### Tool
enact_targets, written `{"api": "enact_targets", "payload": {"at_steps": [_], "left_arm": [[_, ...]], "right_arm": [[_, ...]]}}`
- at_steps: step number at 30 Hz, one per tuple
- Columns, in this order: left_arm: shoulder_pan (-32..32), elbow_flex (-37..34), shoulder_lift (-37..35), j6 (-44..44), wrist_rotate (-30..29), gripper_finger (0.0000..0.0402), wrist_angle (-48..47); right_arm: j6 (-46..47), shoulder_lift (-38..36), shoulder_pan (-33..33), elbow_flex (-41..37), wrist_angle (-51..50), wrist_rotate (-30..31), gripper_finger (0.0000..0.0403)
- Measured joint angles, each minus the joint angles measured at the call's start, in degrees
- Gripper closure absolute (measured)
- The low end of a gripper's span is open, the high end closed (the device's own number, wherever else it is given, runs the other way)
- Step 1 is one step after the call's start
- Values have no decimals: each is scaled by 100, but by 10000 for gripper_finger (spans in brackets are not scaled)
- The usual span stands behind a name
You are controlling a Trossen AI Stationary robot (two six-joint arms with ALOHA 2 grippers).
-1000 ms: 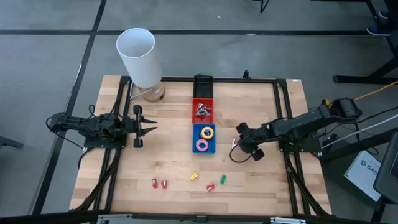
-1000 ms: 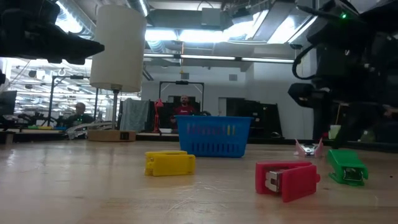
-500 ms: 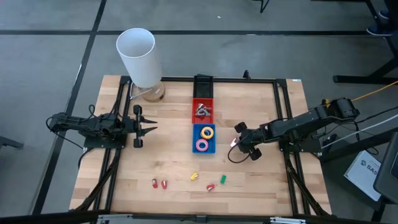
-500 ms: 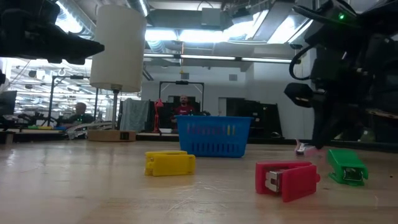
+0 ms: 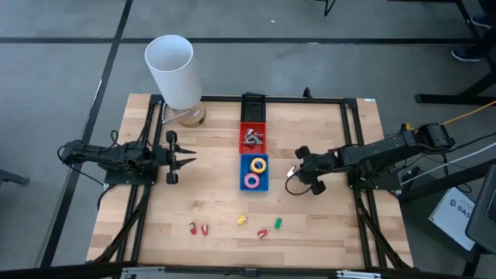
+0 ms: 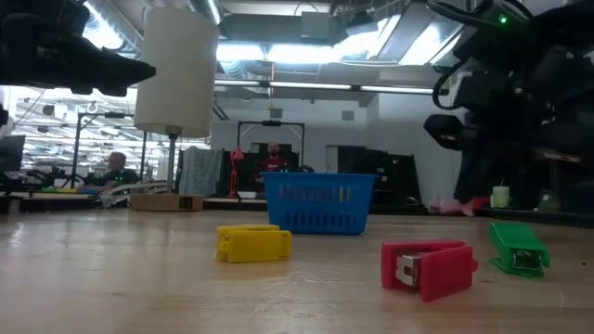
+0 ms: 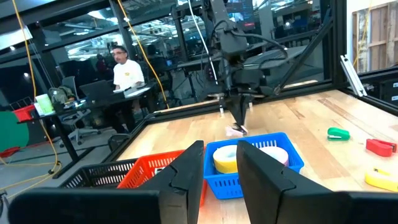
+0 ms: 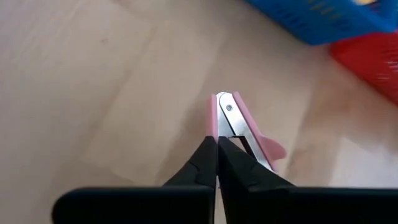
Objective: Pick and place Stapler, Stapler remover, tape
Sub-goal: Put the pink staple remover into the red bin
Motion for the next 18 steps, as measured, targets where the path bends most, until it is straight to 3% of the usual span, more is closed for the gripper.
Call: {"api": "enact_targets", "payload": {"at_steps": [9,18], "left_arm": [[0,0,0,0,0,307,0],[0,0,0,0,0,311,0]], "right_arm": [[5,-791,-623,2,125,0,401],[409,-1513,-1135,11,894,4,401]]}}
